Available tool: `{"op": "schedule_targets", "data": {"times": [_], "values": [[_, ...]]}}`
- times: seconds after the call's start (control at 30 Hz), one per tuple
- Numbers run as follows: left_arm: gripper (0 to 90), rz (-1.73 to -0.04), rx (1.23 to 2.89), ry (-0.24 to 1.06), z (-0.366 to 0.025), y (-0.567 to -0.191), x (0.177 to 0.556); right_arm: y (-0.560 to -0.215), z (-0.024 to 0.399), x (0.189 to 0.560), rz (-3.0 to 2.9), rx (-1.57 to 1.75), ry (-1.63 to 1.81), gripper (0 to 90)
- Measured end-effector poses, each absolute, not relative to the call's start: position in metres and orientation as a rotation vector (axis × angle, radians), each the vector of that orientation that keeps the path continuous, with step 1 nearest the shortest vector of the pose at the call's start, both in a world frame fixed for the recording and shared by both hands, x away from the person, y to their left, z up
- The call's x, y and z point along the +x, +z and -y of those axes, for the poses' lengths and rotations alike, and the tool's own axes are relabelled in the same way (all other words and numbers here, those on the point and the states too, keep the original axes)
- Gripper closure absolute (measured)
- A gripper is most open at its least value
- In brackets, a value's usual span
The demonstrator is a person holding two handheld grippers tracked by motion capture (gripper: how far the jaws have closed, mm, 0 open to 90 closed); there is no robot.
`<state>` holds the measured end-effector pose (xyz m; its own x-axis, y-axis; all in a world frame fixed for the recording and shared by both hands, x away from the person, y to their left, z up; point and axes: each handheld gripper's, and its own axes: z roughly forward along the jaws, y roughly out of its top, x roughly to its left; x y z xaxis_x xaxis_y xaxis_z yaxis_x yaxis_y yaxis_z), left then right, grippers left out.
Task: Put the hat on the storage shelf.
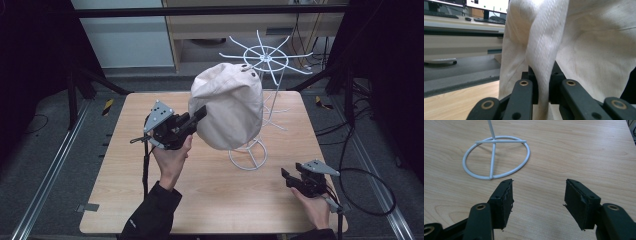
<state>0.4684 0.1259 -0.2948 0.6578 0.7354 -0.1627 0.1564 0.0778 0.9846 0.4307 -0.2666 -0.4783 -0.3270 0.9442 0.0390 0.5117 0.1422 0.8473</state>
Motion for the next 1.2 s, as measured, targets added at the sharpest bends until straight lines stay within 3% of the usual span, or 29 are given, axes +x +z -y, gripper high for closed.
{"op": "schedule_targets", "data": {"times": [0.23, 0.6, 0.9, 1.2], "values": [[81.7, -0.792, 1.495, 0.509, -0.124, -0.299, 0.471, -0.478, 0.267, 0.431, -1.907, 1.391, 1.090, 39.5], [70.2, -0.784, 1.559, 0.494, -0.124, -0.307, 0.471, -0.478, 0.267, 0.431, -1.906, 1.391, 1.090, 39.0], [51.3, -0.774, 1.581, 0.480, -0.142, -0.312, 0.454, -0.478, 0.267, 0.431, -1.905, 1.395, 1.089, 38.0], [39.7, -0.801, 1.616, 0.566, -0.174, -0.328, 0.434, -0.479, 0.267, 0.431, -1.903, 1.397, 1.086, 36.5]]}}
